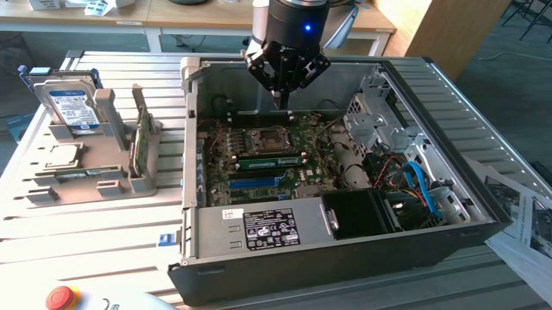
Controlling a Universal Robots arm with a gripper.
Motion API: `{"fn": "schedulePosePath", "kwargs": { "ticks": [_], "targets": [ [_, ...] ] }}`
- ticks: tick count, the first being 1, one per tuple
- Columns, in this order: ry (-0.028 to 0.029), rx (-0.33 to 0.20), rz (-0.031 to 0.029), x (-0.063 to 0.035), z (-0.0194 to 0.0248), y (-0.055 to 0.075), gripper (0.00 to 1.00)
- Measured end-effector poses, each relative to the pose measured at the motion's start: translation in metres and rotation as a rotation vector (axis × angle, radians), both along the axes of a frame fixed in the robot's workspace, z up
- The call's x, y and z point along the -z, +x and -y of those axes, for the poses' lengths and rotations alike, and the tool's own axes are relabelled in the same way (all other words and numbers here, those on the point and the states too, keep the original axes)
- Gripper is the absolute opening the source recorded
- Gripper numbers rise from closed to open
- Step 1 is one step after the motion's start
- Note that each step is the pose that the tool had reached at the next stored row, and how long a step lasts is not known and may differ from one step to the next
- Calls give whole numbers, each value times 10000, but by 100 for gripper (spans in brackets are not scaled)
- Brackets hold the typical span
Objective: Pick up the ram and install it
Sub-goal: 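Press down the ram until it locks into place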
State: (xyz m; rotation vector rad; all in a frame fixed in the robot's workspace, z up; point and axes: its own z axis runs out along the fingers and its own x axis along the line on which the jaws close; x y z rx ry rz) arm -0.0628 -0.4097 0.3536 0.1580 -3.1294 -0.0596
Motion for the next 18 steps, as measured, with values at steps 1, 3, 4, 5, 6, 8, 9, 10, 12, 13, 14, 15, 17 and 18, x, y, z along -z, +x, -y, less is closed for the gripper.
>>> {"fn": "schedulePosePath", "kwargs": {
  "ticks": [1,3,4,5,6,8,9,10,12,13,14,15,17,18],
  "targets": [
    [0,52,0,0,0,0,10],
    [0,214,0,0,0,0,10],
    [0,302,0,0,0,0,10],
    [0,358,0,0,0,0,10],
    [0,383,0,0,0,0,10],
    [-1,433,0,0,0,0,10],
    [0,455,0,0,0,0,10],
    [0,472,0,0,0,0,10],
    [0,506,0,0,0,0,10],
    [0,528,1,0,0,0,10],
    [0,545,1,0,0,0,10],
    [0,546,1,0,0,0,10],
    [0,546,1,0,0,0,10],
    [0,547,1,0,0,0,10]
  ]
}}
